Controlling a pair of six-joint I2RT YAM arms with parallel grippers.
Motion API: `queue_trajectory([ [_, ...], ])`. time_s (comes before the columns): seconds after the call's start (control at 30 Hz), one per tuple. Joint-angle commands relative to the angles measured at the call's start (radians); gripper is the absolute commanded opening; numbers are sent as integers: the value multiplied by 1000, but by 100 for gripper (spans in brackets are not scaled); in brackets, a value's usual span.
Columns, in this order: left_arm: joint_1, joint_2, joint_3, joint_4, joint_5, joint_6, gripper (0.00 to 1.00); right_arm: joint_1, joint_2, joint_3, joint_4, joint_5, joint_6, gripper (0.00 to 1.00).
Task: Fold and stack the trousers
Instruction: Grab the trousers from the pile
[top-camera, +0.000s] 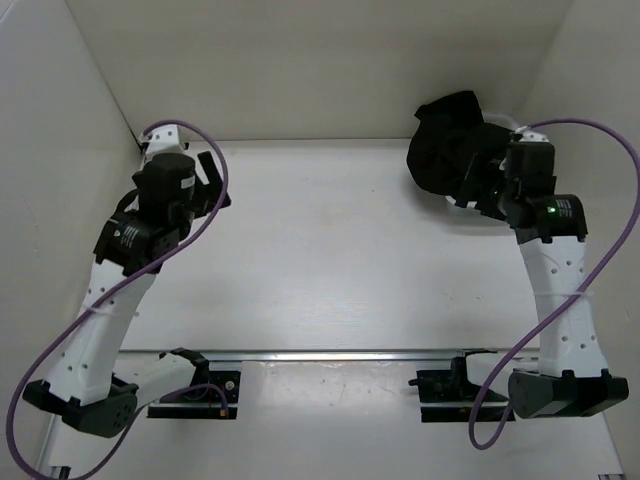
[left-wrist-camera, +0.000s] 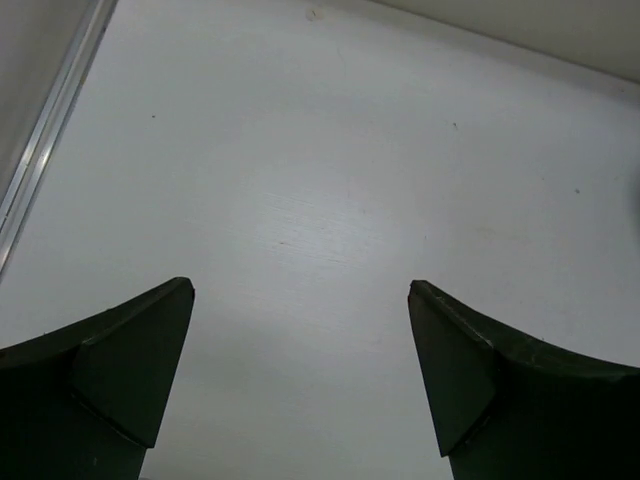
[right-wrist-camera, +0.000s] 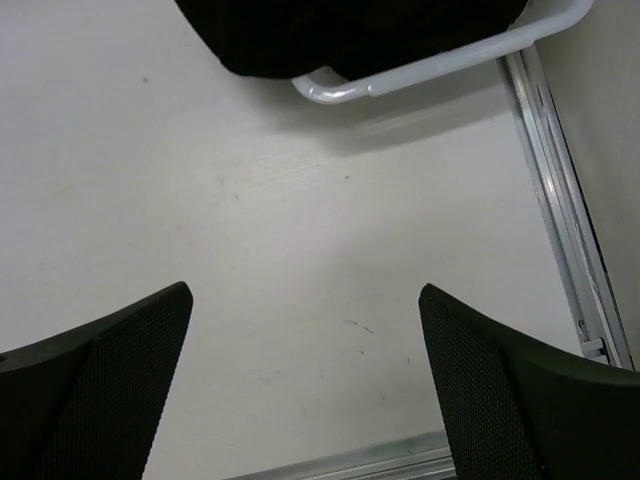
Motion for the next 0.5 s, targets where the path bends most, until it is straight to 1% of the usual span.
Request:
queue_trajectory([
  [0.0, -4, 25, -6, -32, 76, -11, 100, 71, 2, -54, 23, 91, 4, 99],
  [0.03, -4, 25, -7, -32, 76, -20, 100, 103, 2, -54, 23, 118, 4, 99],
  [0.13, -4, 25, -30, -42, 35, -87, 100, 140, 2, -75, 23, 165, 4, 99],
  [0.27, -4, 25, -39, -51, 8, -60, 100, 183, 35, -75, -3, 274, 15, 99],
  [0.37, -4, 13, -60, -51, -54, -86, 100, 183, 36, -84, -3, 346, 24, 99],
  [0.47, -4, 13, -60, -51, -54, -62, 100, 183, 36, -107, 10, 391, 24, 99],
])
